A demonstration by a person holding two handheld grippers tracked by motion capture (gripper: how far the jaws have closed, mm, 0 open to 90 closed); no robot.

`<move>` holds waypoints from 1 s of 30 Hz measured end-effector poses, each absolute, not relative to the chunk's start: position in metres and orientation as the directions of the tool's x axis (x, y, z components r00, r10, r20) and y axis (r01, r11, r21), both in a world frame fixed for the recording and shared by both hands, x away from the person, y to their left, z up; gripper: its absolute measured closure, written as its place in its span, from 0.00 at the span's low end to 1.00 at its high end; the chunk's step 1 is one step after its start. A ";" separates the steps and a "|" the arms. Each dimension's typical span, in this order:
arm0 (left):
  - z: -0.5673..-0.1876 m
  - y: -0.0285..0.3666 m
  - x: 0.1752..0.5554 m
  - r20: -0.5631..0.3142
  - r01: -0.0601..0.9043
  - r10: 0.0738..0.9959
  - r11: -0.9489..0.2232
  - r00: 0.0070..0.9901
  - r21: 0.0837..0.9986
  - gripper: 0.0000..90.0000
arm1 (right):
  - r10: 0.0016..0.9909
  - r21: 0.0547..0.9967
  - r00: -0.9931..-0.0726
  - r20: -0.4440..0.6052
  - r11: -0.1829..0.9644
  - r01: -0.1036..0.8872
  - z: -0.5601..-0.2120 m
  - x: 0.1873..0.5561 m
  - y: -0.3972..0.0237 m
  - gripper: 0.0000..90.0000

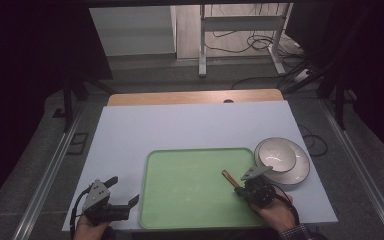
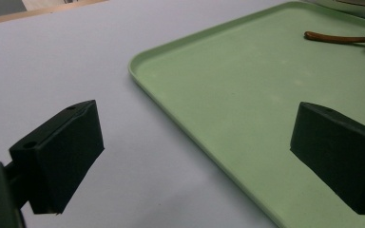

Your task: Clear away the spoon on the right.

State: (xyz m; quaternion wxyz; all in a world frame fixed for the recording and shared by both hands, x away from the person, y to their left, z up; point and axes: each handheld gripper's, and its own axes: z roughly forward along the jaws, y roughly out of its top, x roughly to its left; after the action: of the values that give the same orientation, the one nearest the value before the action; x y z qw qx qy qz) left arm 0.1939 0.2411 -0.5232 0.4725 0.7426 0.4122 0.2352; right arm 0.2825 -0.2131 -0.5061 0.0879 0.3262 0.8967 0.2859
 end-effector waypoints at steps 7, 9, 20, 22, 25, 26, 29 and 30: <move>-0.523 0.241 0.194 -0.039 0.389 0.834 -0.215 0.550 0.896 0.04 | 0.657 0.573 -0.754 0.028 0.608 0.550 -0.506 0.287 -0.220 1.00; -0.523 0.241 0.194 -0.039 0.389 0.834 -0.215 0.551 0.896 0.04 | 0.660 0.573 -0.751 0.026 0.605 0.552 -0.506 0.288 -0.221 1.00; -0.523 0.240 0.194 -0.036 0.387 0.833 -0.218 0.552 0.896 0.04 | 0.682 0.583 -0.731 0.020 0.586 0.562 -0.505 0.292 -0.228 1.00; -0.523 0.240 0.194 -0.035 0.387 0.833 -0.219 0.552 0.896 0.04 | 0.684 0.586 -0.729 0.017 0.584 0.561 -0.505 0.292 -0.230 1.00; -0.523 0.240 0.194 -0.033 0.386 0.833 -0.221 0.553 0.896 0.04 | 0.689 0.588 -0.725 0.016 0.580 0.564 -0.504 0.293 -0.231 1.00; -0.523 0.240 0.194 -0.033 0.386 0.832 -0.221 0.553 0.896 0.04 | 0.691 0.588 -0.723 0.018 0.577 0.566 -0.504 0.294 -0.232 1.00; -0.523 0.240 0.194 -0.030 0.385 0.832 -0.224 0.554 0.895 0.04 | 0.695 0.592 -0.719 0.017 0.573 0.567 -0.504 0.295 -0.233 1.00; -0.523 0.240 0.194 -0.030 0.385 0.832 -0.223 0.554 0.896 0.04 | 0.696 0.592 -0.718 0.017 0.572 0.568 -0.504 0.295 -0.233 1.00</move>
State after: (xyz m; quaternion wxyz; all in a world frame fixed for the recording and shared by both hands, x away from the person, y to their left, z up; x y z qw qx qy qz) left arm 0.1936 0.2398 -0.5231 0.4709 0.7451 0.4083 0.2376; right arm 0.2947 -0.2332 -0.5039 0.1097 0.3594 0.8796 0.2916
